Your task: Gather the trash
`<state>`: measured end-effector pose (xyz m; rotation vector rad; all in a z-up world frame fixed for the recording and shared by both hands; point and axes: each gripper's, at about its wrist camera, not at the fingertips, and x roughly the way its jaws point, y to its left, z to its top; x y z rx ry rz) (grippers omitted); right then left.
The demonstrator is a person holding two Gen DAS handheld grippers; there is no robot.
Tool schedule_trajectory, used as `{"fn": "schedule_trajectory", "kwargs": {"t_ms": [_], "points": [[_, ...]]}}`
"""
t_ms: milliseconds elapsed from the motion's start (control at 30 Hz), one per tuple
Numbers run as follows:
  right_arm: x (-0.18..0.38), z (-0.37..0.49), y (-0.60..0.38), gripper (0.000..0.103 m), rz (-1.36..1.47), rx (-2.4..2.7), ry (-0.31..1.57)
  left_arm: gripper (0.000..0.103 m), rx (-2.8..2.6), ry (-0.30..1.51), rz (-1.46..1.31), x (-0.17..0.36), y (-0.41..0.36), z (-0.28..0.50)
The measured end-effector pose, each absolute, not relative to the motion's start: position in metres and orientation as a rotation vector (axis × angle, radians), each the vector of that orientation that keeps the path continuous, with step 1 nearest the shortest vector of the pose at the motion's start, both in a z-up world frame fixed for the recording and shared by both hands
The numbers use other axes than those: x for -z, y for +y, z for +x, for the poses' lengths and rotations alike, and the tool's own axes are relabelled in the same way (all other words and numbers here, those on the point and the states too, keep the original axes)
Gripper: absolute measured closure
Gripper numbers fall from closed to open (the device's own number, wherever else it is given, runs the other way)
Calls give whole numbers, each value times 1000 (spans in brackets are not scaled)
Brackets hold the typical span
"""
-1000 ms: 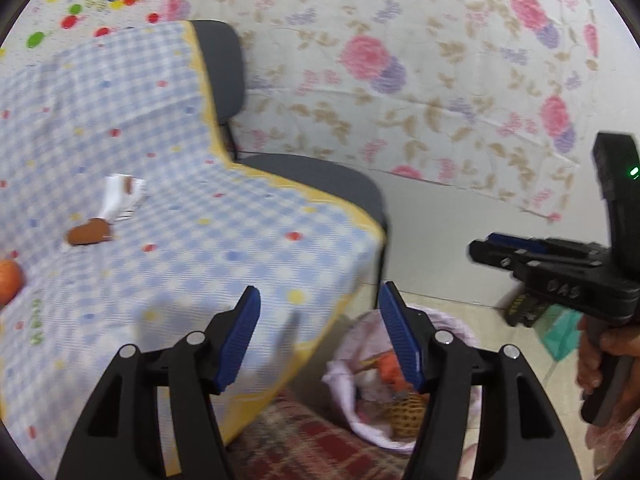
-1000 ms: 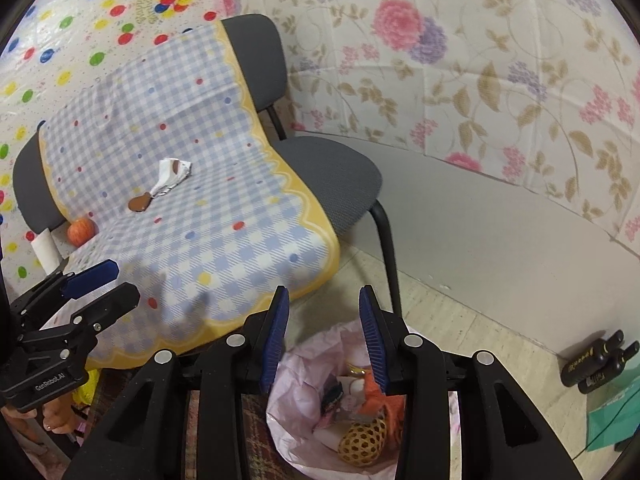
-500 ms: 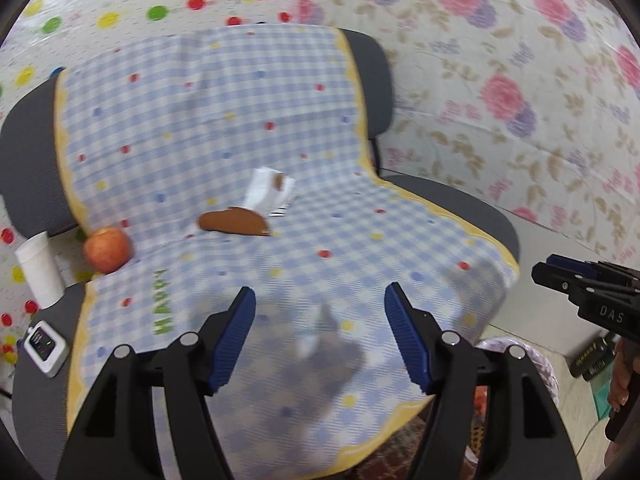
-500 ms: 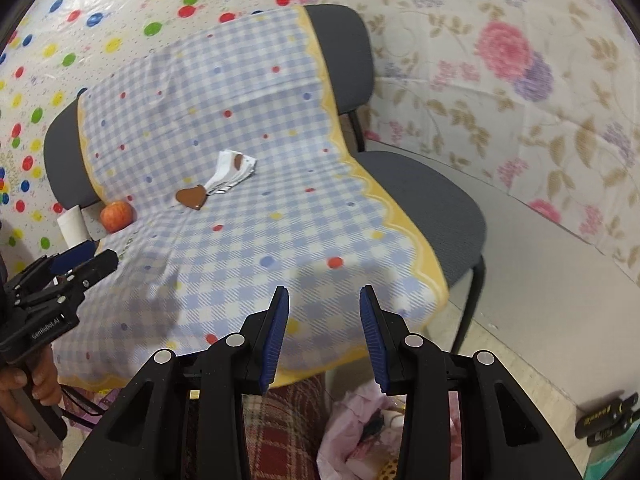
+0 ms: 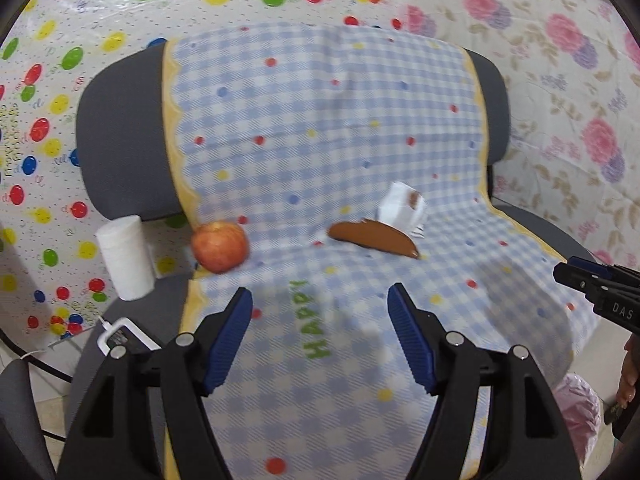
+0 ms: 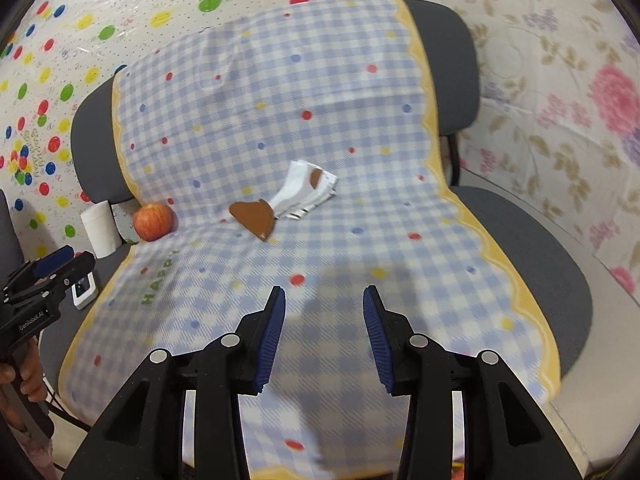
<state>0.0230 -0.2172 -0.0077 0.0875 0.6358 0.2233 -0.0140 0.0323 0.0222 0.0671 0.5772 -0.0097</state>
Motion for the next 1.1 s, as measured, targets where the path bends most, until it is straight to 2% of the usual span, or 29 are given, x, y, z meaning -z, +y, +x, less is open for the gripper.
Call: {"fn": "schedule_trajectory", "kwargs": {"t_ms": [400, 467, 533, 833, 1100], "points": [[-5, 97, -165, 61, 54, -295, 626, 32, -114, 497, 62, -58, 75, 24], [-3, 110, -159, 56, 53, -304, 630, 30, -122, 493, 64, -57, 77, 34], [0, 120, -154, 49, 42, -311, 638, 29, -118, 496, 60, -51, 77, 45], [32, 170, -141, 48, -21, -293, 758, 29, -71, 618, 49, 2, 62, 91], [58, 202, -129, 48, -51, -323, 846, 29, -14, 682, 20, 22, 54, 112]]}}
